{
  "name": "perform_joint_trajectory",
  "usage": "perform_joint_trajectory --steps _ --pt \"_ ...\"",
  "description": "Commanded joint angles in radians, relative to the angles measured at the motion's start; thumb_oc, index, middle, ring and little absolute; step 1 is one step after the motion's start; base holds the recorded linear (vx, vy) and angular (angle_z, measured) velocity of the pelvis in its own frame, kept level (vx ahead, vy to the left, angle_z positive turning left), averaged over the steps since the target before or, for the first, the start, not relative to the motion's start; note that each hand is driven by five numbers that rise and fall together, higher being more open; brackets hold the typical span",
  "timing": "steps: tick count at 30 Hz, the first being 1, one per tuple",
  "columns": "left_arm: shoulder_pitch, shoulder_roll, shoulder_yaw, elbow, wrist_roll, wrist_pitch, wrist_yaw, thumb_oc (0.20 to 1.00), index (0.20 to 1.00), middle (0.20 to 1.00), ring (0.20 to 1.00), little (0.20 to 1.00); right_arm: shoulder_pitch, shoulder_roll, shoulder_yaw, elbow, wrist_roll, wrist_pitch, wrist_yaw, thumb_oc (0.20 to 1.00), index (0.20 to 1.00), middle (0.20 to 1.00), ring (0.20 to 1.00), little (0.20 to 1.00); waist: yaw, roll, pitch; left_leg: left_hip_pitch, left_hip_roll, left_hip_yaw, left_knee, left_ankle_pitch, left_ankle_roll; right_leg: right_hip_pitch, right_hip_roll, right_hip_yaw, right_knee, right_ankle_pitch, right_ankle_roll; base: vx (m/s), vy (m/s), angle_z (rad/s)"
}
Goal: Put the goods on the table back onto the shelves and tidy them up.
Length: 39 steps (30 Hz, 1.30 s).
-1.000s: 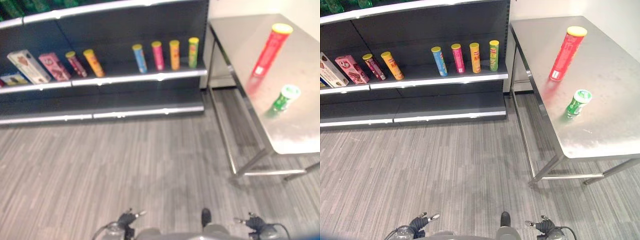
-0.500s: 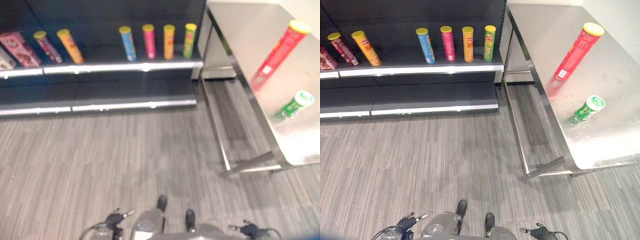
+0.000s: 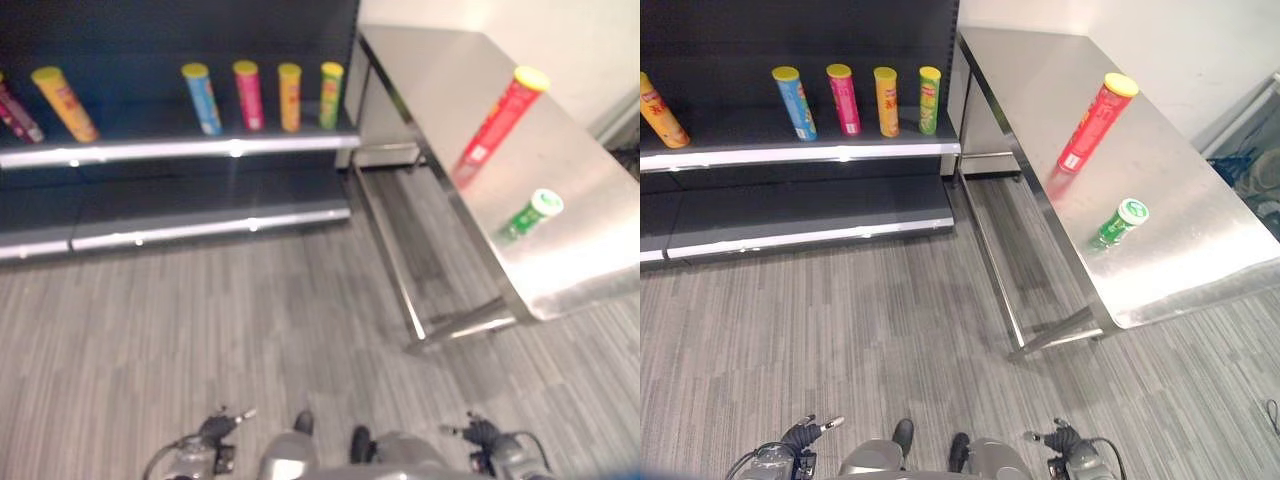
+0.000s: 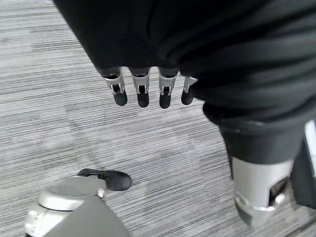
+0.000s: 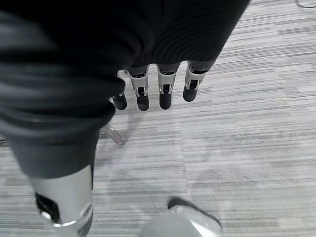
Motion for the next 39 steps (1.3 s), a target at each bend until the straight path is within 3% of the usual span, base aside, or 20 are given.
perform_joint_trajectory --steps 1,5,7,8,10,14,20,21,23,24,25,26,27,28,30,31,32,33,34,39 --pt "-0.021 0.007 -0.045 0.020 0.019 -0.014 0.014 1.000 1.000 1.000 1.000 1.000 0.020 -0.043 -0.029 -0.024 0.005 0.004 -0.025 1.000 1.000 1.000 1.000 1.000 -0.031 0.045 -0.048 -0.094 -0.002 -0.064 -0.010 0.005 -0.110 -0.059 -0.080 0.005 -0.134 0.137 0.027 0.21 -0.019 0.28" --pt "-0.012 -0.004 -0.050 0.022 0.030 -0.017 0.015 1.000 1.000 1.000 1.000 1.000 0.045 -0.051 -0.059 0.010 -0.003 0.015 -0.025 1.000 1.000 1.000 1.000 1.000 -0.048 0.042 -0.051 -0.048 -0.015 -0.039 -0.010 -0.032 -0.113 -0.039 -0.136 -0.027 -0.189 0.219 0.051 0.20 -0.002 0.33" --pt "-0.009 -0.006 -0.048 0.024 0.032 -0.017 0.014 1.000 1.000 1.000 1.000 1.000 0.054 -0.051 -0.067 0.015 0.001 0.016 -0.024 1.000 1.000 1.000 1.000 1.000 -0.051 0.037 -0.054 -0.034 -0.022 -0.033 -0.010 -0.045 -0.115 -0.021 -0.145 -0.041 -0.206 0.225 0.055 0.23 -0.015 0.15" --pt "-0.009 -0.012 -0.045 0.038 0.042 -0.019 0.010 1.000 1.000 1.000 1.000 1.000 0.070 -0.052 -0.091 0.024 0.006 0.017 -0.023 1.000 1.000 1.000 1.000 1.000 -0.055 0.012 -0.069 -0.009 -0.046 -0.022 -0.010 -0.075 -0.117 0.012 -0.173 -0.077 -0.237 0.263 0.072 0.27 -0.025 0.20" --pt "-0.009 -0.018 -0.047 0.041 0.050 -0.017 0.006 1.000 1.000 1.000 1.000 1.000 0.078 -0.058 -0.101 0.023 0.009 0.017 -0.020 1.000 1.000 1.000 1.000 1.000 -0.062 -0.004 -0.085 0.010 -0.059 -0.016 -0.010 -0.095 -0.117 0.034 -0.184 -0.098 -0.251 0.289 0.085 0.25 -0.034 0.09" --pt "-0.006 -0.026 -0.055 0.032 0.061 -0.017 0.002 1.000 1.000 1.000 1.000 1.000 0.083 -0.071 -0.111 0.002 0.012 0.012 -0.019 1.000 1.000 1.000 1.000 1.000 -0.075 -0.006 -0.105 0.039 -0.045 -0.010 -0.010 -0.120 -0.121 0.046 -0.167 -0.106 -0.254 0.272 0.080 0.21 -0.105 0.10" --pt "-0.001 -0.040 -0.066 0.020 0.063 -0.019 -0.002 1.000 1.000 1.000 1.000 1.000 0.085 -0.085 -0.109 -0.012 0.015 0.007 -0.015 1.000 1.000 1.000 1.000 1.000 -0.084 0.015 -0.123 0.090 -0.004 0.009 -0.010 -0.135 -0.150 0.064 -0.113 -0.085 -0.256 0.191 0.047 0.16 -0.108 -0.05" --pt "-0.002 -0.042 -0.068 0.016 0.061 -0.020 -0.003 1.000 1.000 1.000 1.000 1.000 0.085 -0.089 -0.106 -0.013 0.017 0.006 -0.015 1.000 1.000 1.000 1.000 1.000 -0.085 0.018 -0.121 0.087 -0.001 0.016 0.013 -0.136 -0.160 0.069 -0.105 -0.080 -0.256 0.172 0.039 0.09 -0.116 -0.13" --pt "-0.009 -0.046 -0.079 -0.007 0.055 -0.022 -0.004 1.000 1.000 1.000 1.000 1.000 0.078 -0.104 -0.096 -0.016 0.020 0.004 -0.015 1.000 1.000 1.000 1.000 1.000 -0.085 0.015 -0.093 -0.017 -0.032 0.010 0.268 -0.096 -0.213 0.089 -0.095 -0.041 -0.256 0.128 0.013 0.05 -0.160 -0.13" --pt "-0.013 -0.046 -0.083 -0.022 0.051 -0.024 -0.003 1.000 1.000 1.000 1.000 1.000 0.073 -0.111 -0.088 -0.022 0.022 0.003 -0.014 1.000 1.000 1.000 1.000 1.000 -0.080 0.010 -0.073 -0.076 -0.056 -0.018 0.387 -0.069 -0.226 0.092 -0.088 -0.019 -0.256 0.123 0.001 -0.03 -0.093 -0.08" --pt "-0.013 -0.045 -0.083 -0.022 0.051 -0.023 -0.003 1.000 1.000 1.000 1.000 1.000 0.073 -0.111 -0.089 -0.022 0.022 0.003 -0.014 1.000 1.000 1.000 1.000 1.000 -0.081 0.011 -0.074 -0.083 -0.056 -0.018 0.396 -0.073 -0.225 0.090 -0.087 -0.020 -0.256 0.123 0.001 -0.04 -0.115 -0.10" --pt "-0.027 -0.045 -0.089 -0.035 0.047 -0.027 0.001 1.000 1.000 1.000 1.000 1.000 0.057 -0.116 -0.081 -0.028 0.039 0.004 -0.018 1.000 1.000 1.000 1.000 1.000 -0.076 0.003 -0.046 -0.145 -0.089 -0.047 0.501 -0.038 -0.241 0.092 -0.083 0.003 -0.256 0.118 -0.015 -0.06 -0.078 -0.13" --pt "-0.032 -0.044 -0.093 -0.032 0.050 -0.026 0.003 1.000 1.000 1.000 1.000 1.000 0.046 -0.120 -0.079 -0.027 0.044 0.008 -0.023 1.000 1.000 1.000 1.000 1.000 -0.076 0.000 -0.038 -0.190 -0.100 -0.055 0.547 -0.040 -0.243 0.087 -0.078 0.016 -0.256 0.109 -0.020 0.00 -0.094 -0.05" --pt "-0.033 -0.049 -0.093 -0.025 0.044 -0.025 0.002 1.000 1.000 1.000 1.000 1.000 0.033 -0.126 -0.079 -0.021 0.048 0.014 -0.027 1.000 1.000 1.000 1.000 1.000 -0.072 0.003 -0.032 -0.223 -0.094 -0.068 0.525 -0.056 -0.219 0.089 -0.070 0.041 -0.256 0.104 -0.022 0.10 -0.019 -0.18" --pt "-0.027 -0.053 -0.088 -0.016 0.035 -0.026 0.001 1.000 1.000 1.000 1.000 1.000 0.031 -0.127 -0.080 -0.023 0.052 0.012 -0.026 1.000 1.000 1.000 1.000 1.000 -0.064 0.005 -0.033 -0.214 -0.071 -0.065 0.448 -0.072 -0.208 0.094 -0.065 0.065 -0.256 0.100 -0.017 0.17 0.032 -0.35" --pt "-0.012 -0.056 -0.077 0.006 0.023 -0.031 0.004 1.000 1.000 1.000 1.000 1.000 0.030 -0.131 -0.082 -0.028 0.047 0.000 -0.023 1.000 1.000 1.000 1.000 1.000 -0.053 0.018 -0.048 -0.227 -0.019 -0.085 0.263 -0.052 -0.184 0.096 -0.042 0.100 -0.256 0.088 -0.009 0.17 0.047 -0.43" --pt "-0.011 -0.057 -0.077 0.006 0.023 -0.031 0.004 1.000 1.000 1.000 1.000 1.000 0.031 -0.132 -0.082 -0.029 0.047 0.000 -0.023 1.000 1.000 1.000 1.000 1.000 -0.048 0.018 -0.044 -0.213 -0.016 -0.081 0.248 -0.048 -0.185 0.101 -0.041 0.105 -0.256 0.087 -0.010 0.28 0.099 -0.53" --pt "-0.002 -0.052 -0.073 0.016 0.020 -0.032 0.015 1.000 1.000 1.000 1.000 1.000 0.026 -0.135 -0.081 -0.033 0.047 -0.007 -0.033 1.000 1.000 1.000 1.000 1.000 -0.031 0.033 -0.048 -0.209 0.022 -0.107 0.096 0.002 -0.174 0.116 -0.012 0.133 -0.256 0.068 -0.013 0.18 0.061 -0.83" --pt "0.004 -0.056 -0.066 0.028 0.022 -0.032 0.007 1.000 1.000 1.000 1.000 1.000 0.020 -0.142 -0.085 -0.030 0.049 -0.010 -0.031 1.000 1.000 1.000 1.000 1.000 -0.032 0.043 -0.053 -0.179 0.038 -0.099 0.035 0.012 -0.171 0.128 0.001 0.143 -0.256 0.062 -0.014 0.25 0.098 -1.08" --pt "0.023 -0.044 -0.053 0.033 0.034 -0.030 0.004 1.000 1.000 1.000 1.000 1.000 0.037 -0.132 -0.126 -0.112 0.086 -0.025 -0.041 1.000 1.000 1.000 1.000 1.000 -0.046 0.052 -0.086 -0.078 0.049 -0.018 -0.010 0.012 -0.162 0.145 0.002 0.148 -0.256 0.070 -0.002 0.13 0.094 -0.85"
